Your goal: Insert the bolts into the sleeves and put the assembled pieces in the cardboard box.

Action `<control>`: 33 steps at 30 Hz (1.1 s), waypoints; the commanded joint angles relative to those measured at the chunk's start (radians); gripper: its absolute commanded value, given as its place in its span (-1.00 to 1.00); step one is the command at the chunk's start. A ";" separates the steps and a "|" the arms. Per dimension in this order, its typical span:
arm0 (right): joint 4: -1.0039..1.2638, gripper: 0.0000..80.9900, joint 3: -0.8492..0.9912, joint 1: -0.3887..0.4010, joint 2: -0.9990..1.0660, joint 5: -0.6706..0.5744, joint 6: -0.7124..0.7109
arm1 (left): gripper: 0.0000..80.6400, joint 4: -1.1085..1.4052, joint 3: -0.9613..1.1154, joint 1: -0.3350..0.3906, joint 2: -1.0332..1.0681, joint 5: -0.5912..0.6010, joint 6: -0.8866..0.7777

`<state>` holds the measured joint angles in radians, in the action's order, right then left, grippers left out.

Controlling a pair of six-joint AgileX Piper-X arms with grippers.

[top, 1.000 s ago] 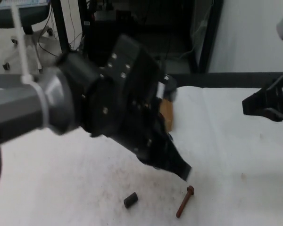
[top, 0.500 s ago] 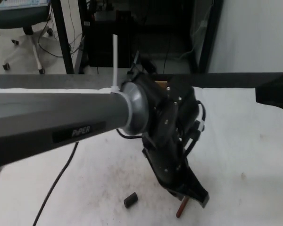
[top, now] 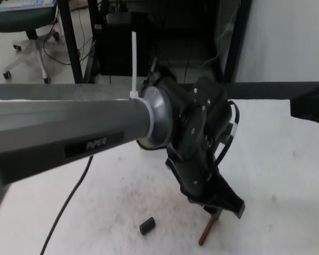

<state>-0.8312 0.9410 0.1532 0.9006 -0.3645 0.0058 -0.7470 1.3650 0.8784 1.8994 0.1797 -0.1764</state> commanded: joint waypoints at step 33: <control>-0.003 -0.98 0.000 -0.003 -0.008 -0.008 0.002 | -0.18 0.052 0.029 0.023 0.120 -0.006 -0.011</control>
<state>-0.8312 0.9410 0.1532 0.9006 -0.3645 0.0058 -0.7041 1.3859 0.8985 2.0150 0.1782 -0.1804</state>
